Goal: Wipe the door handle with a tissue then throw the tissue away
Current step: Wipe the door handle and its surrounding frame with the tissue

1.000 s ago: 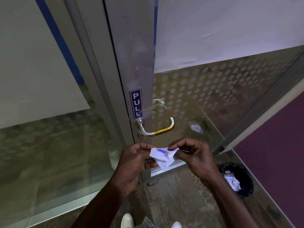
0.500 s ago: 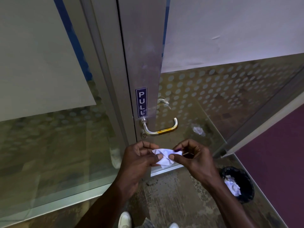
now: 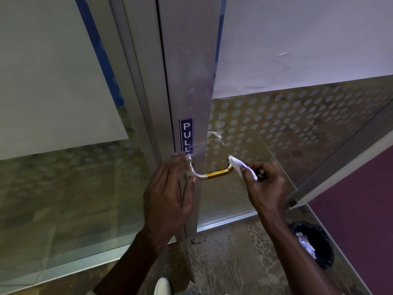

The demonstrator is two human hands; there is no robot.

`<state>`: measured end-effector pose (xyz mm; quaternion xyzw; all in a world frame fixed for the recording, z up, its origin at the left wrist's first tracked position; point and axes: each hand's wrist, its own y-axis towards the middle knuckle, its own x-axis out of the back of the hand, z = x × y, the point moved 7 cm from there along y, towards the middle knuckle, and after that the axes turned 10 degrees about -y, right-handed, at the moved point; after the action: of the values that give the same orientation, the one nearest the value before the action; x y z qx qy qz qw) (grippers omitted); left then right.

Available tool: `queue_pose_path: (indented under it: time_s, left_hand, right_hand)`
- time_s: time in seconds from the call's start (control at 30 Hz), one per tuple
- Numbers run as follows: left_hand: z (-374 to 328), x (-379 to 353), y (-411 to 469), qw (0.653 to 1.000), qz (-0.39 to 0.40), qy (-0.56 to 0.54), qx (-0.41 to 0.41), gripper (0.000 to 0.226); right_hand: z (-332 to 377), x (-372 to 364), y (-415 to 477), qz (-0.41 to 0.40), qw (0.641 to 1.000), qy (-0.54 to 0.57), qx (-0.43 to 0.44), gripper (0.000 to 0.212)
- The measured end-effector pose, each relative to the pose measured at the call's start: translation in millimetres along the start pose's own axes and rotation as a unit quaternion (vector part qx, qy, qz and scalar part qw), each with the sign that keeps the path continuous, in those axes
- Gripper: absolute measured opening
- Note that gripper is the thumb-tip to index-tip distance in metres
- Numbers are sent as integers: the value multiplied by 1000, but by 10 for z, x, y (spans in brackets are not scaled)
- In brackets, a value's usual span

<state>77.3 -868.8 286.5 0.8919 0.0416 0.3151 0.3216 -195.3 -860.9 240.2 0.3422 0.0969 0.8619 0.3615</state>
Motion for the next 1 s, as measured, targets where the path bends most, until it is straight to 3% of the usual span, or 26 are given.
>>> queue_pose_path:
  time_s: [0.1,0.33,0.47,0.63,0.87,1.0]
  left_hand:
    - [-19,68,115,995,-36,72,-67,48]
    - [133,132,220,990,-50,119,-60,71]
    - [277,97,243,987,-23,153,-44,84]
    - [398,62,286,983,-16,177,-40,96]
    - [476,-18,308,979,-6,202,-27,107]
    - [474,-28,314,979,-4,204,-26,110]
  right_hand:
    - [146,-64,49,-33,986,-85,137,15]
    - [211,-383,-170,135,921,-163,327,58]
    - [267,-356,-96,194,885,-148,396,56]
    - [312,-359,111,230,848,-188,439,71]
    - [413,-459,85,165,818,-251,490,38]
    - [456,-597,-44,155,832,-263,464,34]
